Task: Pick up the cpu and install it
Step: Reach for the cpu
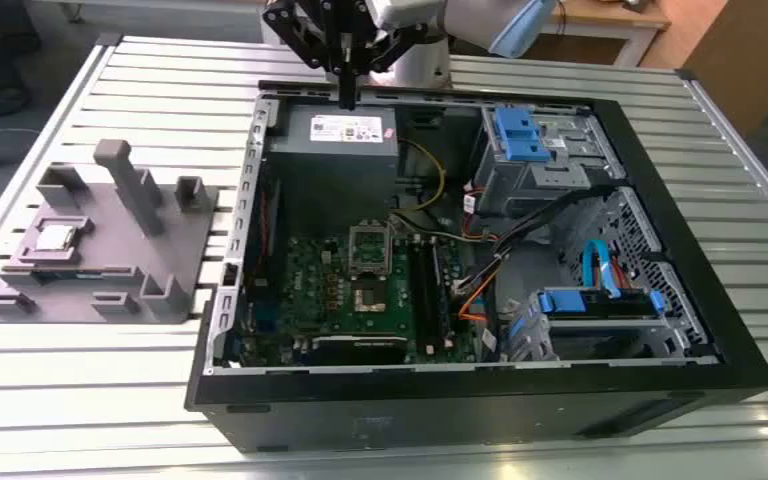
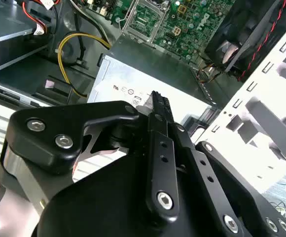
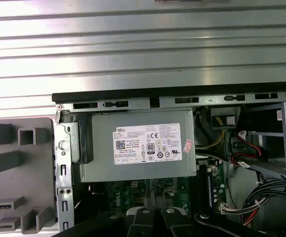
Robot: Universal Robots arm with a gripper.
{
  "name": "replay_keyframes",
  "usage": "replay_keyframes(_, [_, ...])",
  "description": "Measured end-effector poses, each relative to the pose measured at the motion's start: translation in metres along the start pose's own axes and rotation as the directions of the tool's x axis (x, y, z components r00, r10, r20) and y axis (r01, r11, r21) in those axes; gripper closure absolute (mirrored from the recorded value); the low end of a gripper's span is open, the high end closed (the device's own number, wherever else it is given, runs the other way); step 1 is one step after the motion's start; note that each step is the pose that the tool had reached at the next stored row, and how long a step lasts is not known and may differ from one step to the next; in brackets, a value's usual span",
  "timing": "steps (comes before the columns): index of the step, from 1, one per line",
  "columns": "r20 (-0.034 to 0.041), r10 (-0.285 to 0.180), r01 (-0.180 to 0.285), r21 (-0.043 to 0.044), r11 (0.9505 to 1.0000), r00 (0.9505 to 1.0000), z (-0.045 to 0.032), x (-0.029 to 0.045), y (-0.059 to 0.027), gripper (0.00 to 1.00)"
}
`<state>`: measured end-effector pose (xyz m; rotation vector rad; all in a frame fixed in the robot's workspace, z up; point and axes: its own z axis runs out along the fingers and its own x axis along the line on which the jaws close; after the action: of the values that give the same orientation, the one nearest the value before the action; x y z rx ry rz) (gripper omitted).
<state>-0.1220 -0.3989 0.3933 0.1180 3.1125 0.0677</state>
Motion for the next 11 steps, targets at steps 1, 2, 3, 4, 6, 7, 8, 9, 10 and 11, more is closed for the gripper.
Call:
replay_keyframes(1, [0.0000, 0.000, 0.000, 0.0000, 1.0000, 1.0000, 0.0000, 0.0000, 0.0000, 0.89])
replay_keyframes(2, [0.0000, 0.000, 0.000, 0.0000, 1.0000, 1.0000, 0.0000, 0.0000, 0.0000, 0.89])
replay_keyframes(3, [0.0000, 0.000, 0.000, 0.0000, 1.0000, 1.0000, 0.0000, 0.0000, 0.0000, 0.89])
replay_keyframes(4, [0.0000, 0.000, 0.000, 0.0000, 1.0000, 1.0000, 0.0000, 0.0000, 0.0000, 0.89])
replay_keyframes(6, [-0.0001, 0.000, 0.000, 0.0002, 1.0000, 1.0000, -0.0001, 0.0005, 0.0000, 0.89])
replay_keyframes(7, [0.0000, 0.000, 0.000, 0.0001, 1.0000, 1.0000, -0.0001, 0.0010, 0.0000, 0.89])
replay_keyframes(8, [0.0000, 0.000, 0.000, 0.0000, 1.0000, 1.0000, -0.0001, 0.0016, -0.0001, 0.89])
replay_keyframes(9, [0.0001, 0.000, 0.000, 0.0000, 1.0000, 1.0000, -0.0001, 0.0023, -0.0002, 0.89])
replay_keyframes(10, [0.0000, 0.000, 0.000, 0.0000, 1.0000, 1.0000, -0.0001, 0.0030, -0.0002, 0.89])
replay_keyframes(11, [0.0000, 0.000, 0.000, 0.0000, 1.0000, 1.0000, -0.0001, 0.0032, -0.0002, 0.89])
